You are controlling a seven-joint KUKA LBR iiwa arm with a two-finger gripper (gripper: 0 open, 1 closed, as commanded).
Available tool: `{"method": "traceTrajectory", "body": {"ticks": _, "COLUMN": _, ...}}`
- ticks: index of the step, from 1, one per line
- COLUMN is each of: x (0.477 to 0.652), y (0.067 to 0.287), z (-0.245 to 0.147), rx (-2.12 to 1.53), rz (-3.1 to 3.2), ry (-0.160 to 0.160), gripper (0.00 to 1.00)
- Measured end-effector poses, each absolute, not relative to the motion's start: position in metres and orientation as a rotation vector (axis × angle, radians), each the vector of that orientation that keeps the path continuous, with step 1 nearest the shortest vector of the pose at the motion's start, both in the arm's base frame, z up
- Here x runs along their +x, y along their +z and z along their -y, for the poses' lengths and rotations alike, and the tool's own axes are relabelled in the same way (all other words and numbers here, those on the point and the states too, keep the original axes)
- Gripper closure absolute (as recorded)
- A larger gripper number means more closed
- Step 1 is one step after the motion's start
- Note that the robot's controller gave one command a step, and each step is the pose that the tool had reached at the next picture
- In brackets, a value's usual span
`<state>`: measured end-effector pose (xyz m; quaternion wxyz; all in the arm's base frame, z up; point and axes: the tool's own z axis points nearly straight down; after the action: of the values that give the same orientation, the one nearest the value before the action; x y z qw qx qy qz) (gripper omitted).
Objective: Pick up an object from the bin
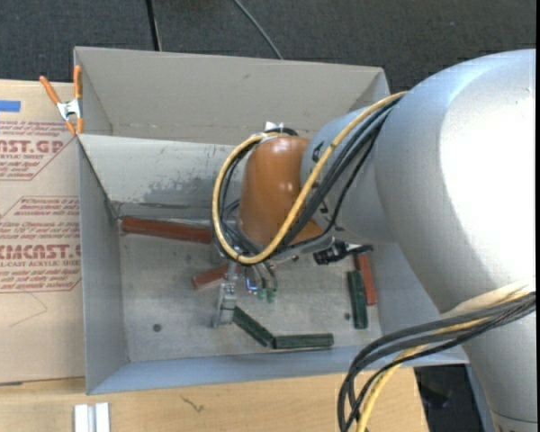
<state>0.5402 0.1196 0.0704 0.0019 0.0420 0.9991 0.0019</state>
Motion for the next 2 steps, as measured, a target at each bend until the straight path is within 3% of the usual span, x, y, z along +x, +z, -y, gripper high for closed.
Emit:
{"method": "traceTrajectory", "body": {"ticks": 1, "x": 0.5741, "y": 0.0709, "z": -0.103, "rx": -0.02, "rz": -3.138, "ry": 0.0, "gripper": 1.0}}
{"method": "traceTrajectory", "body": {"ticks": 2, "x": 0.5741, "y": 0.0709, "z": -0.103, "rx": -0.02, "rz": -3.138, "ry": 0.0, "gripper": 1.0}}
